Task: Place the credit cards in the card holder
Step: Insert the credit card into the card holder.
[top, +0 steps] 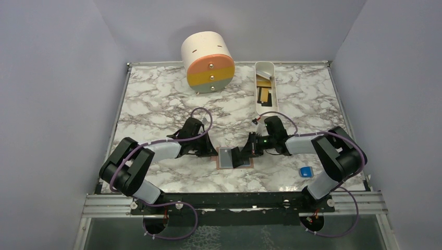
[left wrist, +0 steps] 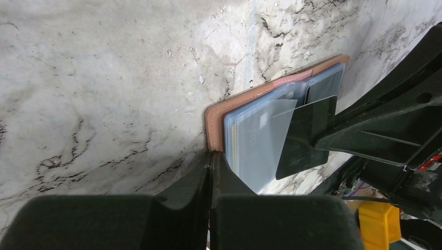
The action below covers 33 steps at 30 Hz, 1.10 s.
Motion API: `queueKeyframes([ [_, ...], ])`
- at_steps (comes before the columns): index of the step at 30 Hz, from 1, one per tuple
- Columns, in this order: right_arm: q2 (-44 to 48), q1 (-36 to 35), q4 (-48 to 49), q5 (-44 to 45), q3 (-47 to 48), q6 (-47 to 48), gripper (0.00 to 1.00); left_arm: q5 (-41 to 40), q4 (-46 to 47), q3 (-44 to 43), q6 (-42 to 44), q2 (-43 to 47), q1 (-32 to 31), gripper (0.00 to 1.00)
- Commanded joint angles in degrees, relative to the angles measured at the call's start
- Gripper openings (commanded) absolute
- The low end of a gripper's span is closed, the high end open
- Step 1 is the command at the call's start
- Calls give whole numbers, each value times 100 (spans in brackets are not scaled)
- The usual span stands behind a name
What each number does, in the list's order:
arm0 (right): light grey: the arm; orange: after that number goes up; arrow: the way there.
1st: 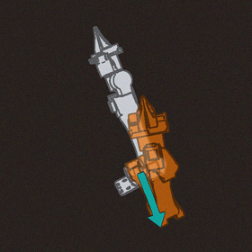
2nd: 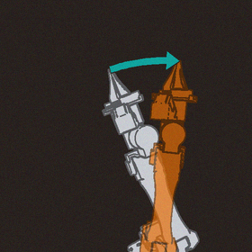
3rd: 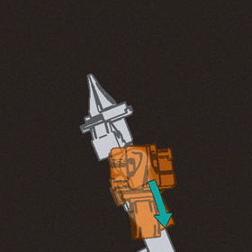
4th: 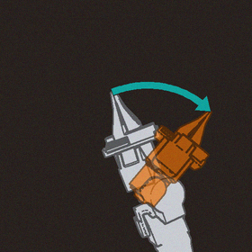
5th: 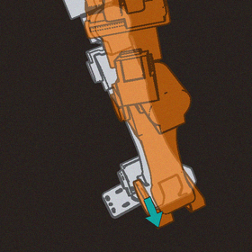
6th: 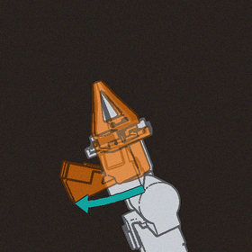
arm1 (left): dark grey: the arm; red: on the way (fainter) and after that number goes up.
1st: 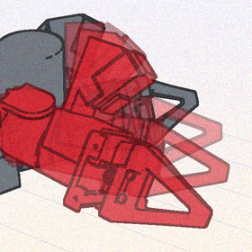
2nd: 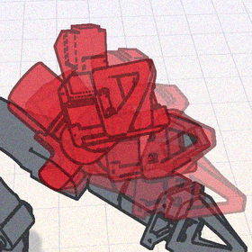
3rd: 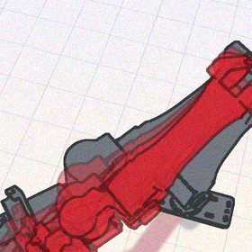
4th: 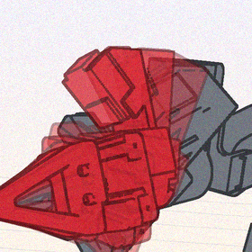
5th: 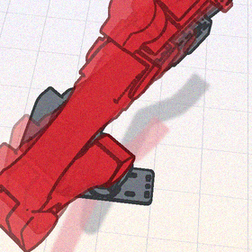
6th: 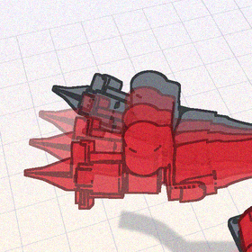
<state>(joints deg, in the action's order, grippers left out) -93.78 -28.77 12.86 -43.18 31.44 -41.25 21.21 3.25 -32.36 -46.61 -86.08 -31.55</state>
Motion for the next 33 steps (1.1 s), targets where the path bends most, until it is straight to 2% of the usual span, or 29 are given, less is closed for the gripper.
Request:
queueKeyframes([
  [1,-110,-8,327,97,-164,-89,1,7,-231,290,-87,-261,-36,2],
  [15,-34,-14,766,362,-367,-438,1,72,119,631,-503,-252,-44,0],
  [26,187,-14,728,636,-360,-523,1,57,330,859,-732,-256,-44,0],
  [33,242,-23,1121,720,-658,-872,1,88,714,1083,-1147,-96,-49,0],
])
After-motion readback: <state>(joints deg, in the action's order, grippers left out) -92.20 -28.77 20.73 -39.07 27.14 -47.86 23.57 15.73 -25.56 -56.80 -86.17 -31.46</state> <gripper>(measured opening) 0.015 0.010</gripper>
